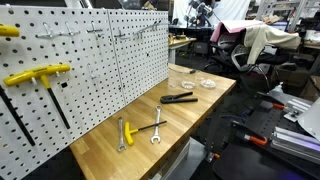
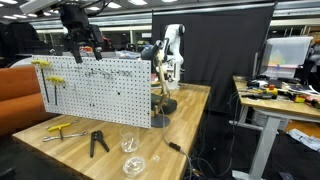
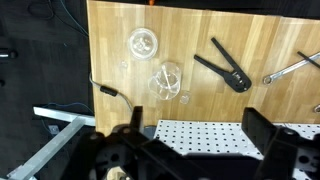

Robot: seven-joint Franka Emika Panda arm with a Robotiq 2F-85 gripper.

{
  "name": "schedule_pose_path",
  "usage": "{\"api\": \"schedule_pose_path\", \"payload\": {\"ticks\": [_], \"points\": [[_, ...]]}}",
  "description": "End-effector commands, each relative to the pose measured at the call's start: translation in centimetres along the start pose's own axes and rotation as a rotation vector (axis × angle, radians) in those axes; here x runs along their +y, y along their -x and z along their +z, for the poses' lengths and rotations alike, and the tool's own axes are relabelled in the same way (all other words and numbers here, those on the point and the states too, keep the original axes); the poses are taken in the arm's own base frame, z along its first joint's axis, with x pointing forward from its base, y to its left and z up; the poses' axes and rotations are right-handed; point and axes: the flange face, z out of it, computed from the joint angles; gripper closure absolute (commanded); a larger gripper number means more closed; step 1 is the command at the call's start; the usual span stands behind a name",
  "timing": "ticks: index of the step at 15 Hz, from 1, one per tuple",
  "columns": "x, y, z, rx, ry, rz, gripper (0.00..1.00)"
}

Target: Place the black and yellow tool on the table on the peg board

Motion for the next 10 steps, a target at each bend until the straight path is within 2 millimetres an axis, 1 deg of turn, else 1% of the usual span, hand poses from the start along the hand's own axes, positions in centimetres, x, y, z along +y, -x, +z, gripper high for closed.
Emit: {"api": "schedule_pose_path", "payload": {"ticks": [1, 2, 4, 7, 10], "points": [[0.0, 0.0, 0.0, 0.004, -0.002, -0.006, 0.00], [-0.8, -0.1, 0.1, 0.010, -0.015, -0.036, 0.00], [-3.8, 0.1, 0.3, 0.010, -0.071, -0.138, 0.00], [-10.7, 1.3, 1.1, -0.009, -0.123, -0.329, 0.00], [-17.5, 3.1, 2.5, -0.038, -0.111, -0.521, 0.00]]}}
